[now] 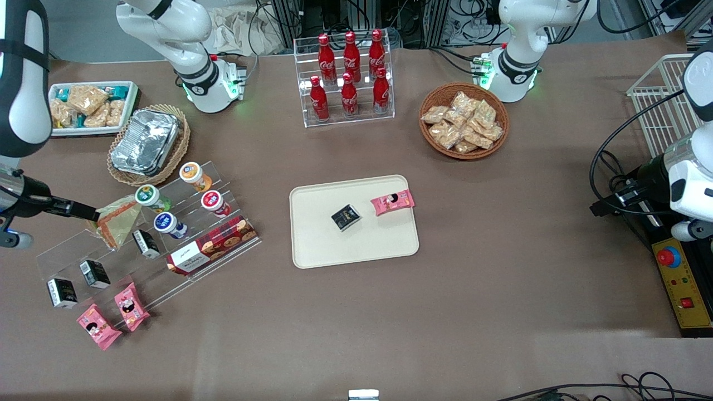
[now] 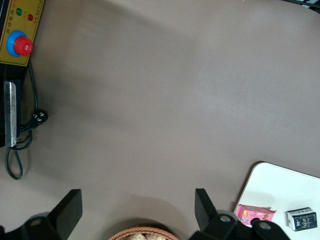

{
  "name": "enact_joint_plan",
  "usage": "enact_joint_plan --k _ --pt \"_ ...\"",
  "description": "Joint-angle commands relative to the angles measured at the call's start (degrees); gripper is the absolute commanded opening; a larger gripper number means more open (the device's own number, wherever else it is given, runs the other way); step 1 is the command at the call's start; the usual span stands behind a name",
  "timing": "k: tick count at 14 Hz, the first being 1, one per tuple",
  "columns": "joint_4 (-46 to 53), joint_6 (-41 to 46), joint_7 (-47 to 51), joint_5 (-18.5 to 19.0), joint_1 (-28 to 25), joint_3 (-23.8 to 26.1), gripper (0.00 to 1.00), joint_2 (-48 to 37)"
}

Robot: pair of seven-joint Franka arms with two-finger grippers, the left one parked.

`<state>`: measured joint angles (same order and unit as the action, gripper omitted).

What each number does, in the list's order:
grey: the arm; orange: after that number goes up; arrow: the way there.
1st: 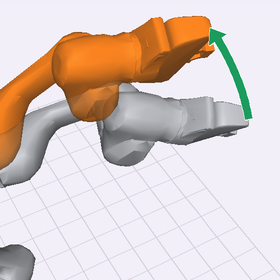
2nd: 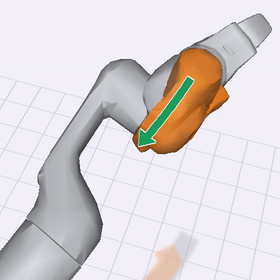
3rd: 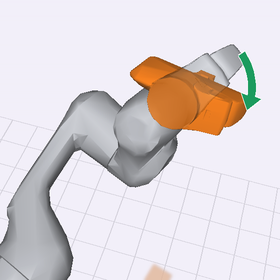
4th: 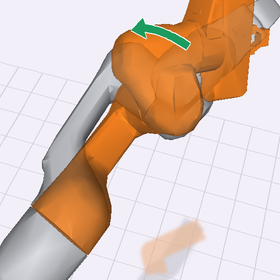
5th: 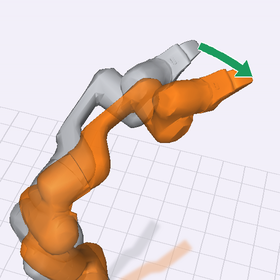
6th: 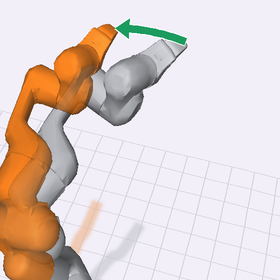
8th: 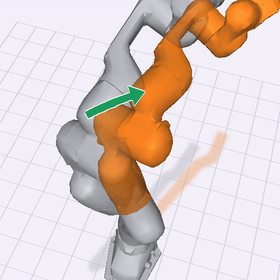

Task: Place sandwich on tray
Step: 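Grasp the wrapped orange sandwich on the acrylic rack with the right gripper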

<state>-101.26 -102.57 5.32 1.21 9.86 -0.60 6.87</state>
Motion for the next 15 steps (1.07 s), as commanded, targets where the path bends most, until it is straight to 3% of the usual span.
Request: enact_joint_plan --k 1,8,12,13,15 --pt "-7.4 -5.6 0.9 1.0 0.7 -1.2 0.99 -3.1" --pt "-18.2 -18.2 0.4 1.0 0.7 -1.9 0.99 -3.8" --pt "-19.2 -21.0 0.3 1.0 0.8 -2.2 0.95 -1.8" --pt "-19.2 -20.9 0.2 1.0 0.6 -2.2 0.75 -1.9" --pt "-18.5 -20.4 0.0 1.1 0.3 -2.2 0.18 -1.9"
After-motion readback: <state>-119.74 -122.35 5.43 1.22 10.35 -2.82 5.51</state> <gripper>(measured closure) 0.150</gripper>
